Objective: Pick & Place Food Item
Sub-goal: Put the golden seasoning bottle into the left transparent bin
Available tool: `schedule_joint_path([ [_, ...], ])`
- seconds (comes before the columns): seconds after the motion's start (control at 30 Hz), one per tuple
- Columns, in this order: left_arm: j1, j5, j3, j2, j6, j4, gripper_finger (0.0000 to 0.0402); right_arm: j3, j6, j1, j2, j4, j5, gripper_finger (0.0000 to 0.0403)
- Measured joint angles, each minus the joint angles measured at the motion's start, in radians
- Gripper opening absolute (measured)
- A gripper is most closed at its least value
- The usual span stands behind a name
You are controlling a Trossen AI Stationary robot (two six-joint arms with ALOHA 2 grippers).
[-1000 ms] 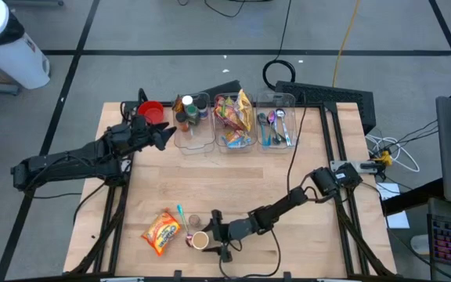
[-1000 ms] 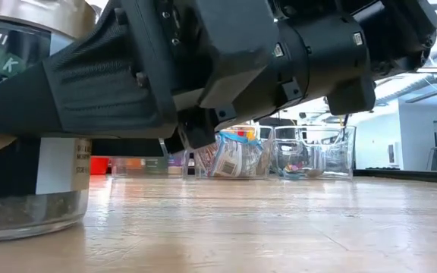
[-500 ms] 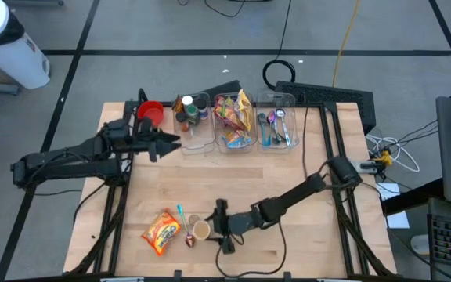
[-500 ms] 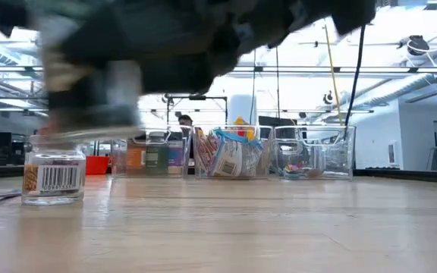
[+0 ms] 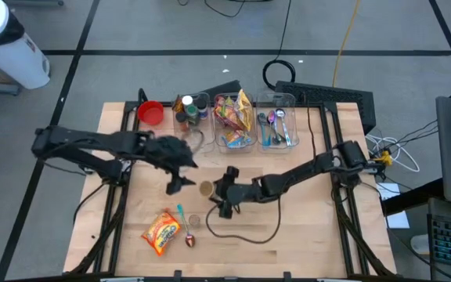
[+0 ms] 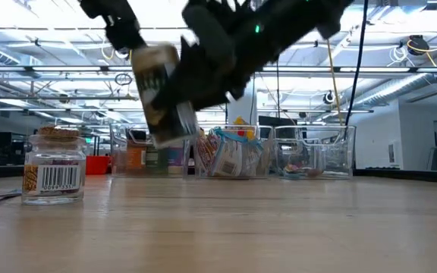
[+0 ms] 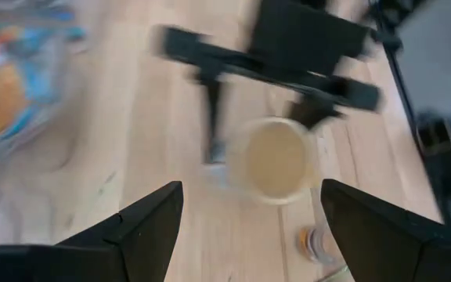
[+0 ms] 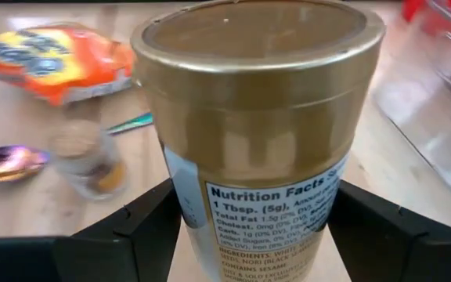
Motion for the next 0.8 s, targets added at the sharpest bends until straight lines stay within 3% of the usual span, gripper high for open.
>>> schedule_joint_path([
  [0.2, -0.076, -0.011, 0.041, 0.123, 0.107, 0.011, 0.0310, -0.088, 0.022, -0.035, 0.000, 0.151, -0.001, 0.0264],
  [0.4, -0.093, -0.186, 0.041, 0.180, 0.041, 0.045, 0.0310, -0.096, -0.005, -0.027, -0.001, 0.225, -0.005, 0.0264],
  [0.8, -0.124, -0.112, 0.043, 0.250, 0.051, 0.070, 0.0310, -0.099, -0.020, -0.026, 0.004, 0.204, -0.048, 0.0264],
])
